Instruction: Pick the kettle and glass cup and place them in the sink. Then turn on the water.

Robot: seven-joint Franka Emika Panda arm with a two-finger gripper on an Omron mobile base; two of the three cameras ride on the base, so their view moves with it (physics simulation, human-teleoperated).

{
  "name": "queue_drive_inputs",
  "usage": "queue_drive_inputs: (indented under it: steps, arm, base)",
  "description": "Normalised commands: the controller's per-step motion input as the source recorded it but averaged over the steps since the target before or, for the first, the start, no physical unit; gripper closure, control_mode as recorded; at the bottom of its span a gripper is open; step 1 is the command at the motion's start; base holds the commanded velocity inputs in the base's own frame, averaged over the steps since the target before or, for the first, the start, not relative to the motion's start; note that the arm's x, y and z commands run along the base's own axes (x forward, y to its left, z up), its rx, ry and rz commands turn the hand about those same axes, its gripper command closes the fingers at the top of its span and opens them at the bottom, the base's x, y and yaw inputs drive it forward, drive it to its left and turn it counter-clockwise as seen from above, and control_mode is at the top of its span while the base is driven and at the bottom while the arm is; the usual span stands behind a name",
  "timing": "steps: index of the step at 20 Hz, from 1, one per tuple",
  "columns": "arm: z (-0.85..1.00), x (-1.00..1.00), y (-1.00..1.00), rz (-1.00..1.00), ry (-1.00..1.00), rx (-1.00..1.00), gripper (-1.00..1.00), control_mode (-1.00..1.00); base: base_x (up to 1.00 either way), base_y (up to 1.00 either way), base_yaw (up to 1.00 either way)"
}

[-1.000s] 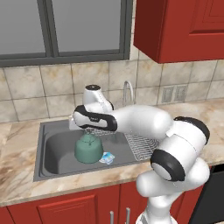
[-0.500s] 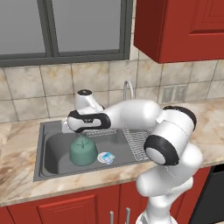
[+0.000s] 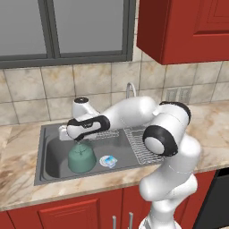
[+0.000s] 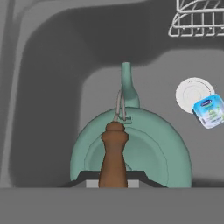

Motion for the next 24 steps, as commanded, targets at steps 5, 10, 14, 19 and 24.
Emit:
queue_drive_inputs:
  steps: [5, 10, 14, 19, 24]
  arm:
    - [-0.33, 0.14, 0.06, 0.00, 0.00, 0.00, 1.00, -1.00]
    - [-0.33, 0.11, 0.01, 0.00, 0.00, 0.00, 1.00, -1.00]
    - [-0.37, 0.01, 0.07, 0.00, 0.00, 0.00, 1.00, -1.00]
    - [-0.39, 0.08, 0.22, 0.00, 0.00, 0.00, 1.00, -1.00]
    - [-0.22, 0.22, 0.27, 0.00, 0.00, 0.00, 1.00, -1.00]
  base:
    - [0.00, 0.00, 0.00]
    - [0.00, 0.00, 0.00]
    - [0.00, 0.00, 0.00]
    - [0.00, 0.00, 0.00]
    - [0.00, 0.00, 0.00]
